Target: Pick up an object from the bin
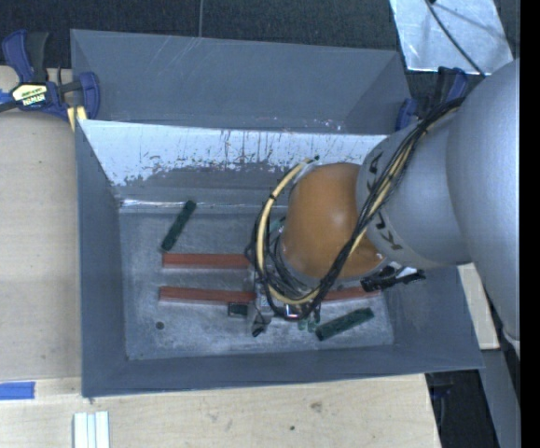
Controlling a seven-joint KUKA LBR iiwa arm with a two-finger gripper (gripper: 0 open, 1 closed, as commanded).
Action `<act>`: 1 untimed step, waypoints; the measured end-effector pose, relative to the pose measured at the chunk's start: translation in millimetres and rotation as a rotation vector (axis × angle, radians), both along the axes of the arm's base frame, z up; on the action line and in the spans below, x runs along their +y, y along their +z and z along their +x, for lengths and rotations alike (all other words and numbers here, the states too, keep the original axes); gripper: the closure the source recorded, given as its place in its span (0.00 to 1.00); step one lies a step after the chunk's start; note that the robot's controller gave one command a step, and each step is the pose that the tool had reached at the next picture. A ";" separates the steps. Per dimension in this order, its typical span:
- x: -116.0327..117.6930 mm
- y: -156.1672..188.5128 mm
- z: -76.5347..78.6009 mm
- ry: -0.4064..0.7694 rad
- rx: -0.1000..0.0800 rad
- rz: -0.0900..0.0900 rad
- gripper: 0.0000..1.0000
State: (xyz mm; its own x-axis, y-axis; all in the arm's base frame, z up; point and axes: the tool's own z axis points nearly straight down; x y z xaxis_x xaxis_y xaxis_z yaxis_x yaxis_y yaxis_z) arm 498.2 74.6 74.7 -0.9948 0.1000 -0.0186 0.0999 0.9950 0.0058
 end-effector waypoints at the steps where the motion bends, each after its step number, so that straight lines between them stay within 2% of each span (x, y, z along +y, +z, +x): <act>1: -5.5 97.2 11.1 0.019 0.009 -0.003 1.00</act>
Offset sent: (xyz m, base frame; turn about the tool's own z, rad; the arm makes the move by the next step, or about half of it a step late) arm 0.0088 -0.0054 0.0926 -0.0194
